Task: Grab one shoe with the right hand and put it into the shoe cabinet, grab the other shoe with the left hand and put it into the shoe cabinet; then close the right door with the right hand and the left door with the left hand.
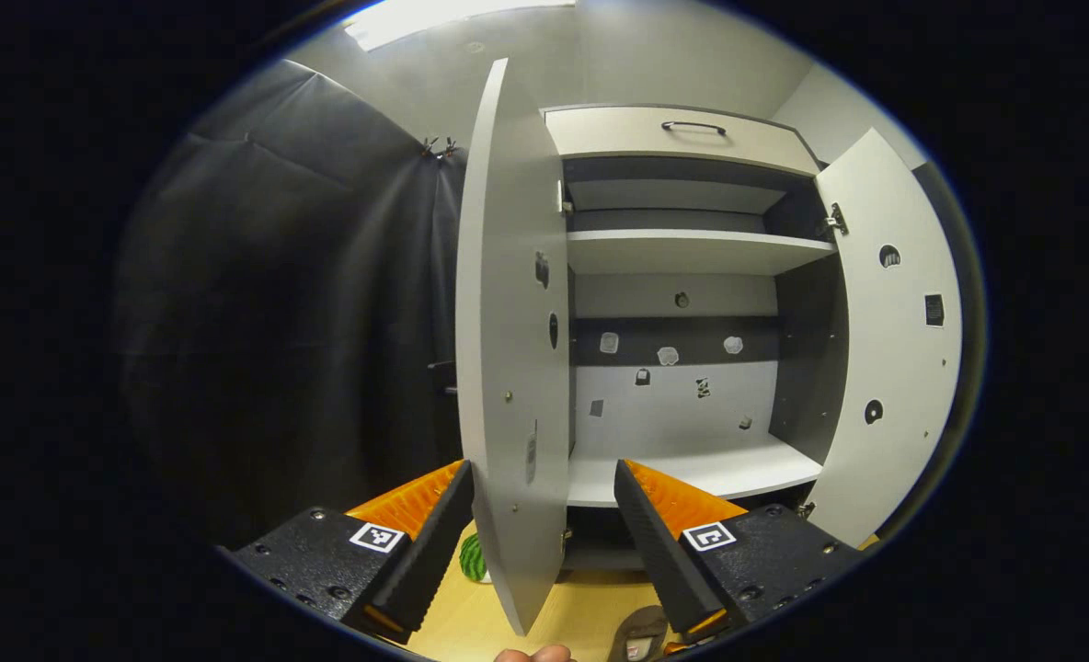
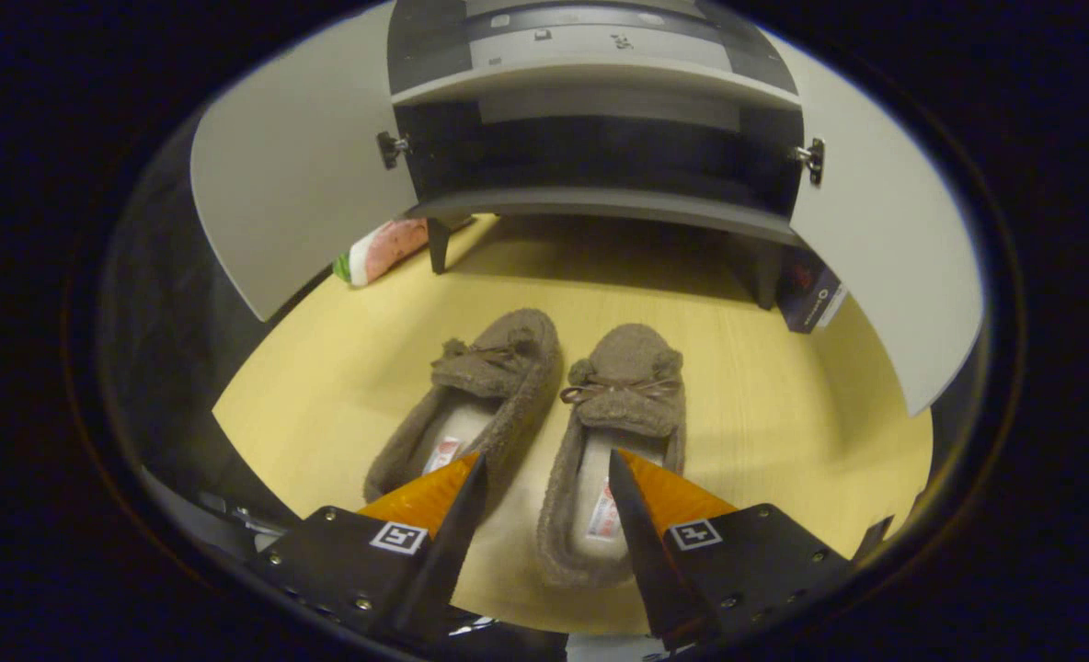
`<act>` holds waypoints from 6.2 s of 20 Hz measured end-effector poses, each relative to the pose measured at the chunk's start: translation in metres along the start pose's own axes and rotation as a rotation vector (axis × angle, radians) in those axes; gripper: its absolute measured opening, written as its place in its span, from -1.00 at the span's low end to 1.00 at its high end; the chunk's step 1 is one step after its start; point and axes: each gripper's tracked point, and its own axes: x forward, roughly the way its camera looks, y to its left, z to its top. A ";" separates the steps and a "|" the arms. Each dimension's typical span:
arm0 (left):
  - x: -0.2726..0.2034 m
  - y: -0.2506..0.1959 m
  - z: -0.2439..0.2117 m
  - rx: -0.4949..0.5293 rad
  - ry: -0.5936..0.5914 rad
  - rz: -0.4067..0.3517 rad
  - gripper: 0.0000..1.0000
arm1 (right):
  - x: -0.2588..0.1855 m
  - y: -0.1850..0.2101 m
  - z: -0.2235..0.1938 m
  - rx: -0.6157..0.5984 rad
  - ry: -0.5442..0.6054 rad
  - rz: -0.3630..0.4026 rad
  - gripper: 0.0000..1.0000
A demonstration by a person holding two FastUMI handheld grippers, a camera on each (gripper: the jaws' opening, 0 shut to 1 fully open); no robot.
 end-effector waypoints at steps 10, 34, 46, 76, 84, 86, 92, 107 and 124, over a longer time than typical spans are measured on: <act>0.000 0.023 -0.004 0.022 -0.003 0.072 0.89 | 0.064 -0.027 0.023 0.013 0.023 -0.092 0.17; 0.005 0.005 -0.017 -0.030 0.003 0.028 0.89 | -0.112 -0.029 0.281 -0.079 -0.545 -0.074 -0.92; -0.004 0.025 -0.014 -0.043 -0.027 0.106 0.89 | -0.117 -0.067 0.479 -0.114 -0.750 -0.154 -0.92; -0.020 0.063 -0.030 -0.060 -0.015 0.160 0.91 | 0.000 -0.090 0.524 0.045 -0.498 -0.235 0.56; -0.027 0.048 -0.029 -0.059 -0.024 0.084 0.92 | -0.093 -0.064 0.515 -0.025 -0.622 -0.202 0.56; -0.032 0.037 -0.028 -0.056 -0.025 0.050 0.93 | -0.131 -0.054 0.516 -0.037 -0.683 -0.184 0.60; -0.038 -0.003 -0.036 -0.040 0.003 -0.067 0.92 | -0.240 -0.035 0.505 -0.035 -0.843 -0.135 0.59; -0.012 -0.085 -0.132 -0.061 0.255 -0.303 0.93 | -0.447 -0.066 0.452 -0.091 -1.076 -0.241 0.59; -0.018 -0.107 -0.354 0.012 0.794 -0.469 0.91 | -0.527 -0.115 0.410 -0.033 -1.097 -0.461 0.59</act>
